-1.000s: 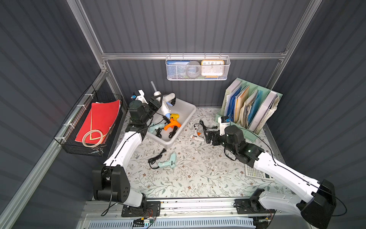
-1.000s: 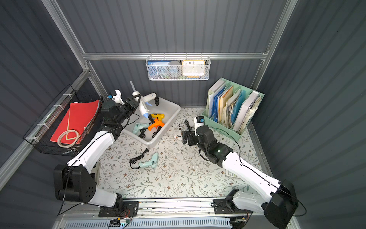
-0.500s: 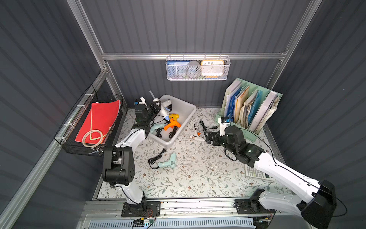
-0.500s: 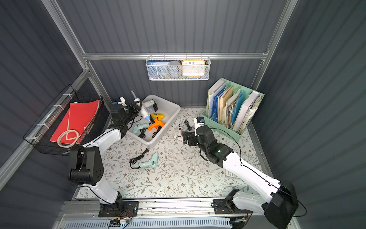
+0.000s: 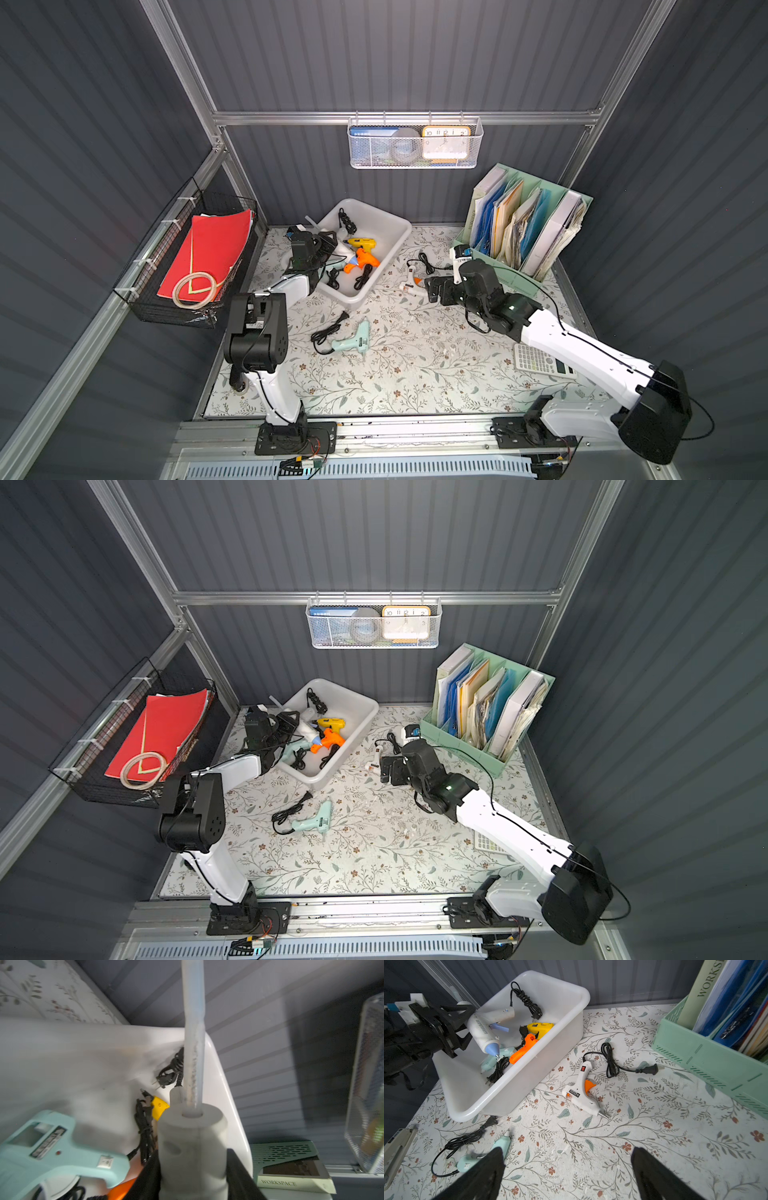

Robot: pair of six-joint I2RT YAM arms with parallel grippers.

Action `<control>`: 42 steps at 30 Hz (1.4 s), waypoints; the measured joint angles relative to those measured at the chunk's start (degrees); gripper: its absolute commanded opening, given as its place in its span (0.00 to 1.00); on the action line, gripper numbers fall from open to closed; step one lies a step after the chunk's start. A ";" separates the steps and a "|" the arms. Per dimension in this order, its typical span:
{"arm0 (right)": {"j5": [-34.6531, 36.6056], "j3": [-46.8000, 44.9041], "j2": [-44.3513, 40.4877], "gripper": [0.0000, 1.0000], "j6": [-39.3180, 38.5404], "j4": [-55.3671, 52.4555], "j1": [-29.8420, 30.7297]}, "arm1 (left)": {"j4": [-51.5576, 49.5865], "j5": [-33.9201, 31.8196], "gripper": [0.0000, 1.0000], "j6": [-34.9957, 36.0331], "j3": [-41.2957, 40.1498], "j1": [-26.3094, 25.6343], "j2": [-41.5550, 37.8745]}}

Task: Put the hot melt glue gun into the storage box
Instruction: Place the hot melt adhesive gun in the storage box, then move the hot melt adhesive gun to the center of the board.

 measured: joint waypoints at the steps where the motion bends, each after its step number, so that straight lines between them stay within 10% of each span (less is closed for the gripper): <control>1: -0.20 1.05 1.42 0.99 0.02 -1.07 -0.22 | -1.64 -1.14 0.00 0.20 0.00 0.00 -0.02; 8: -2.58 9.51 12.72 0.97 1.20 -9.66 -3.23 | -13.31 -7.15 0.13 0.85 0.07 -0.02 -0.17; 28: -9.88 23.52 35.74 0.59 4.28 -16.37 -8.20 | -21.90 -13.62 0.99 3.34 1.22 -0.02 -5.77; 42: -9.16 38.25 49.00 0.50 3.48 -15.34 -8.83 | -25.77 -13.33 1.00 4.33 1.22 0.00 -17.79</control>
